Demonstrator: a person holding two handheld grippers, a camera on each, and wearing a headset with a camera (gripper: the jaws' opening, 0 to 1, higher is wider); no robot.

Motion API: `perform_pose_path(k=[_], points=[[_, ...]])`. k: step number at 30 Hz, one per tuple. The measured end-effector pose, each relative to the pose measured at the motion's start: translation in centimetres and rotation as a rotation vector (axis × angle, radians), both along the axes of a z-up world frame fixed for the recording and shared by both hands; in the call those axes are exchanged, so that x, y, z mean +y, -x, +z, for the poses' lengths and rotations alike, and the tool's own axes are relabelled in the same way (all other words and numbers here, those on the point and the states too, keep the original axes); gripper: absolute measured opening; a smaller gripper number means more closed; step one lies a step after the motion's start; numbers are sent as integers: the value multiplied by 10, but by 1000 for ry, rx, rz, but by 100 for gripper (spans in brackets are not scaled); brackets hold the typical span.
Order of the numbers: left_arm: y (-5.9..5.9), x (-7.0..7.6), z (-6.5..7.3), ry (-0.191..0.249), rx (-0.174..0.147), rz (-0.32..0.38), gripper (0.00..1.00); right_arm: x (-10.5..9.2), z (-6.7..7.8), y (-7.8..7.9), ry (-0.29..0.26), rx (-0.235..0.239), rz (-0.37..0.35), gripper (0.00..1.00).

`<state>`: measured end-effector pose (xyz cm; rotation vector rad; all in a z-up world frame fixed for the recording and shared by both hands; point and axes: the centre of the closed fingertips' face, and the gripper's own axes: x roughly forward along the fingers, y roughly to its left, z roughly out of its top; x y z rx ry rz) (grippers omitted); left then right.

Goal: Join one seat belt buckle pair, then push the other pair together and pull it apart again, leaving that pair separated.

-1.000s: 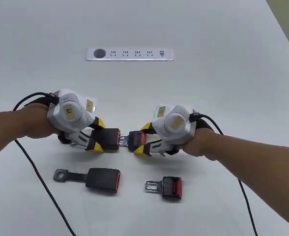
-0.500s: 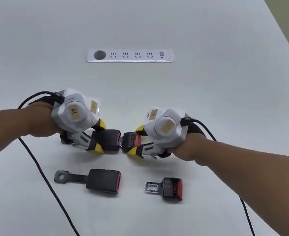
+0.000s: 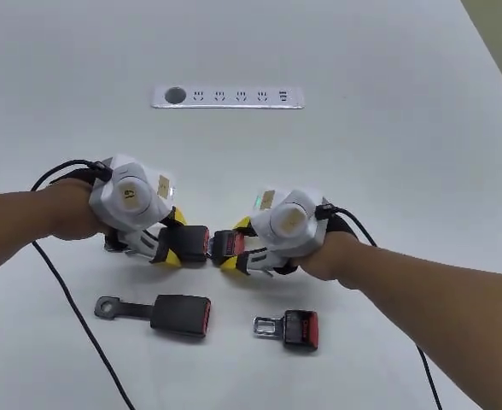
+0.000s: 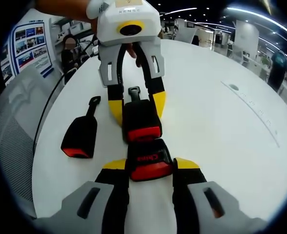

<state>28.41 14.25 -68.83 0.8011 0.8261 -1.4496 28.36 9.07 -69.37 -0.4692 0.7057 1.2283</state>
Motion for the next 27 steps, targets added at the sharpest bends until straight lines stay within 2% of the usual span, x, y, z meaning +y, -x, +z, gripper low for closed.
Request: perform_pose_path(k=[13,22,27], points=[[-1,4,-2,37,9,13,34,2,-2,-1,7,-9,21,32],[-2,2,-1,81,38,55,34,-2,2,-1,-13,-9,32,31],[-2,0,0,90,38,53,34,-3,3,-2,-30,-13,31,31]])
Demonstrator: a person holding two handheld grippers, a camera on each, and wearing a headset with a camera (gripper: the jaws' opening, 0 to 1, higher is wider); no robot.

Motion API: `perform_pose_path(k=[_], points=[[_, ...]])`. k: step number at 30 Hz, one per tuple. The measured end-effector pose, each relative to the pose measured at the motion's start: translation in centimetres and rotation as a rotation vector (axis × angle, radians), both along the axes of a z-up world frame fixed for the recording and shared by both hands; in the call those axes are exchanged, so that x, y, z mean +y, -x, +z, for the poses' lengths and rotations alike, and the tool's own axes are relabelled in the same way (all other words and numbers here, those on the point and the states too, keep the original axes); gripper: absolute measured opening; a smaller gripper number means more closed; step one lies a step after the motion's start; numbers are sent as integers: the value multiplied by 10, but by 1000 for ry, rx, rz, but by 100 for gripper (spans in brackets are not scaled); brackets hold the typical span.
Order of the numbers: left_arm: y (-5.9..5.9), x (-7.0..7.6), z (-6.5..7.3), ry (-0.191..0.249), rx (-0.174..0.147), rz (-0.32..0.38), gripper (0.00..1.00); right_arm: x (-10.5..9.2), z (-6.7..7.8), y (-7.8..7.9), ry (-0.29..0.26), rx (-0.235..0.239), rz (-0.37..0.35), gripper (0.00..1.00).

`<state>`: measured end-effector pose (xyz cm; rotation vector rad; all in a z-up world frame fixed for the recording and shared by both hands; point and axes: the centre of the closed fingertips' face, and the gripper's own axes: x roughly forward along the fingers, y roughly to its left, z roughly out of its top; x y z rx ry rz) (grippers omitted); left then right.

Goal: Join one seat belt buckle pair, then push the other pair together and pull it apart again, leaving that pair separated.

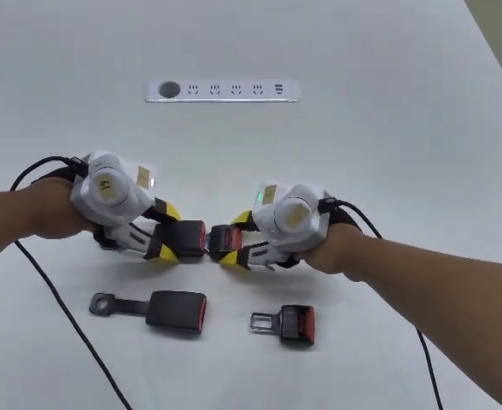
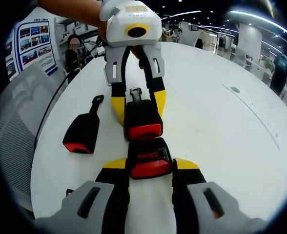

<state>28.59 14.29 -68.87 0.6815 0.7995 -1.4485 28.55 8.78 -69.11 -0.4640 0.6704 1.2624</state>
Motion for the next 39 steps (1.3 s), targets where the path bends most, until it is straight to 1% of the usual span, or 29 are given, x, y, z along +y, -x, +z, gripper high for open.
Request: perform_pose_path(k=[3,7,10,15,17,23,27,39], points=[[0,-1,0,13,-8,-1,34,-1,0,1,-8,-3,2,31],[0,-3,0,21,4,-7,34,-4,0,2,-22,-2,6,31],[-1,-4,-1,22,1,-11,33,-6,0,3,-26,-2,6,31],[-2,-6,-1,35,8,-4,33,-8,1,3,-32,-3,5,31],[-1,-6,0,40,1,-5,33,-8,-1,2,-36,-11,6,31],[0,-9,1,48,16,1,33,-9,-1,3,-46,-8,2,31],[1,-9,1,57,18,7,33,-10,-1,2,-51,-7,0,31],[0,-8,0,53,20,0,33,-13,-1,3,-58,-3,-3,31]])
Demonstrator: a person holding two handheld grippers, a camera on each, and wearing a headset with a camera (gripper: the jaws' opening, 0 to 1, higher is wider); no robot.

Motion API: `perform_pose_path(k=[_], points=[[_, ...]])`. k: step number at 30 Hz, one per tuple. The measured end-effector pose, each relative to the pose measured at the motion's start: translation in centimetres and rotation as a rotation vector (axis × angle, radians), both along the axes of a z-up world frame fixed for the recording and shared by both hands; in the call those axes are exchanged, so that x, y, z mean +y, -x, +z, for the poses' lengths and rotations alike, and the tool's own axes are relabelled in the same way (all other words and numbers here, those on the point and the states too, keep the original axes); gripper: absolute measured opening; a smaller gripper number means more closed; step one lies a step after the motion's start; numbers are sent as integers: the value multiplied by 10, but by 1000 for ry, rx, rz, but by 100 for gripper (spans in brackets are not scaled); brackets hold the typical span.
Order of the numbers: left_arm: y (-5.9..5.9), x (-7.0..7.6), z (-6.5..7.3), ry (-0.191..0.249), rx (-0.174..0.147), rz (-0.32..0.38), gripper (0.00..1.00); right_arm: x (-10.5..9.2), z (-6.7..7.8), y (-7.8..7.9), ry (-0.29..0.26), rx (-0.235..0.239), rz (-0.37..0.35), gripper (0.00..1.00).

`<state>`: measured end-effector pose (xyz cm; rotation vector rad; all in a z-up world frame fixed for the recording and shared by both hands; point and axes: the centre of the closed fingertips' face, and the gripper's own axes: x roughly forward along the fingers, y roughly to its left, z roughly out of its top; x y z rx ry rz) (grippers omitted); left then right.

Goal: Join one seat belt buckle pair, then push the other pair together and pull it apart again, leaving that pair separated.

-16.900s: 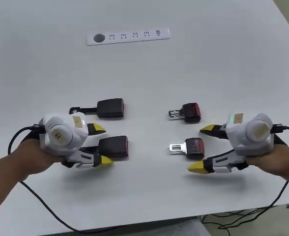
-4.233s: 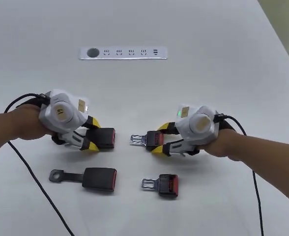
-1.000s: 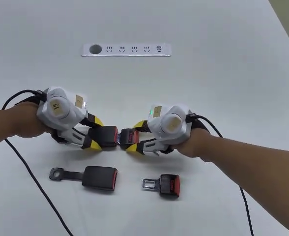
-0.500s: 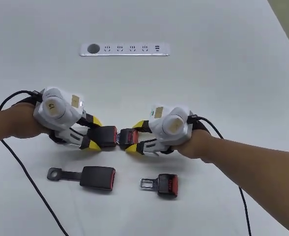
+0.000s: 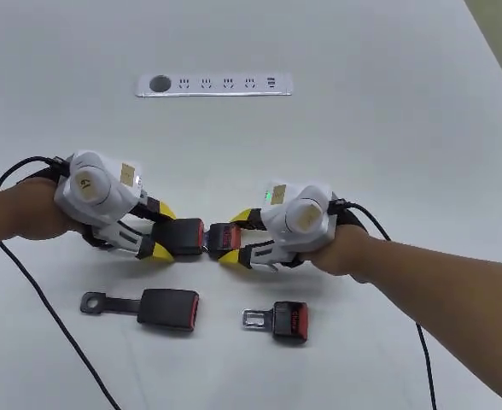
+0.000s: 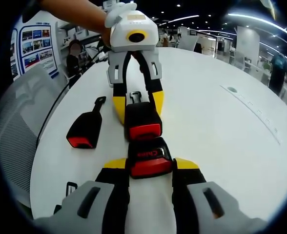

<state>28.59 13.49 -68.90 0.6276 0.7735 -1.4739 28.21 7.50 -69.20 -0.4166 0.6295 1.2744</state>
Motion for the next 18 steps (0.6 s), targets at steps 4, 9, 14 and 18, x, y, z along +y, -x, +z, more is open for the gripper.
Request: perform_pose_path(k=[4,9,14,18], points=[[1,0,0,0,3,2,33,0,0,0,-4,0,0,31],[2,0,1,-7,-5,-4,33,0,0,0,-1,5,-8,32],[2,0,-1,-45,-22,-18,34,2,0,0,18,3,-7,33],[3,1,-3,-60,-41,3,34,2,0,1,29,-8,-23,34]])
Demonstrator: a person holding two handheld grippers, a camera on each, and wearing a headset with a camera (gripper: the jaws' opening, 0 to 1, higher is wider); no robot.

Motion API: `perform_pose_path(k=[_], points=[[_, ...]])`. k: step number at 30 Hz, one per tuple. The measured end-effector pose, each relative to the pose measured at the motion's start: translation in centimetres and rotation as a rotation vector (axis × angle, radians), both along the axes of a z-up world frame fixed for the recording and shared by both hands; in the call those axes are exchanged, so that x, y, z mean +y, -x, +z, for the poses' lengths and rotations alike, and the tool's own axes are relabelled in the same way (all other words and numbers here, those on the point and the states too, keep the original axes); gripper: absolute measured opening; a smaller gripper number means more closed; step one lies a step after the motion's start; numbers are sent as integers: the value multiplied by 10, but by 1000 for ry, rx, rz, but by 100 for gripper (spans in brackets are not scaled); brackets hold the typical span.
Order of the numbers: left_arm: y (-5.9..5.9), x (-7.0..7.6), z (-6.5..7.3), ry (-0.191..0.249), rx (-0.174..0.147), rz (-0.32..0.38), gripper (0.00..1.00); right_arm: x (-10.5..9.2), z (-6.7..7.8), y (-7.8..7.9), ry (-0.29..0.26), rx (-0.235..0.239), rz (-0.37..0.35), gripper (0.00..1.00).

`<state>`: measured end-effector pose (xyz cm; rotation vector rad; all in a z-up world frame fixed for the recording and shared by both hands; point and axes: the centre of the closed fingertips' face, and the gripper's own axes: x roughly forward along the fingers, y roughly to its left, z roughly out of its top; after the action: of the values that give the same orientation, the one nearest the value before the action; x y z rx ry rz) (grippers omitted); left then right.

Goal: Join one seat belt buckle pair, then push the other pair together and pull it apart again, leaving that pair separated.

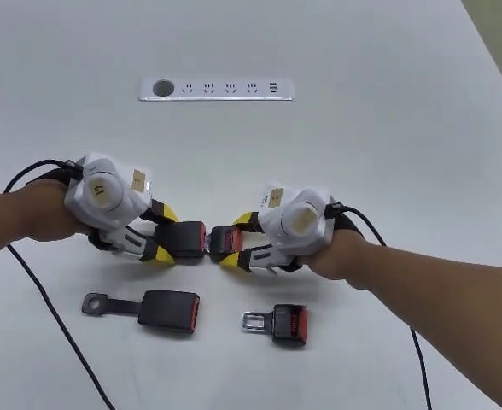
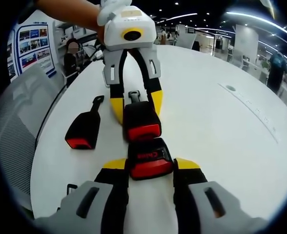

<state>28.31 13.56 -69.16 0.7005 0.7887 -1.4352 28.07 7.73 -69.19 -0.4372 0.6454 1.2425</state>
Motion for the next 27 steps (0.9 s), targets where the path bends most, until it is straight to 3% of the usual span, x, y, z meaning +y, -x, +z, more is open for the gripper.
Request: perform_pose_path(k=[3,4,7,10,11,14,18,21,23,27], points=[[-1,0,0,-4,-1,26,35,0,-1,1,17,22,-43,34],[0,0,0,-4,5,43,36,2,1,0,12,4,-39,35],[0,-4,2,-20,28,111,38,1,3,3,15,35,-93,38],[-2,-4,2,-36,1,145,57,3,9,2,-4,18,-138,50],[-2,-5,4,-30,1,157,66,3,9,2,-13,26,-159,54],[-8,-5,10,-2,3,261,78,0,13,1,-20,10,-190,58],[-14,-4,16,69,21,367,86,-11,23,-7,-63,-10,-298,67],[-21,8,19,64,-12,438,91,-21,31,-7,-89,-13,-364,71],[-23,13,23,57,-32,475,92,-32,33,-8,-65,-47,-395,73],[-27,20,31,131,-51,580,93,-52,44,-10,-90,-74,-490,75]])
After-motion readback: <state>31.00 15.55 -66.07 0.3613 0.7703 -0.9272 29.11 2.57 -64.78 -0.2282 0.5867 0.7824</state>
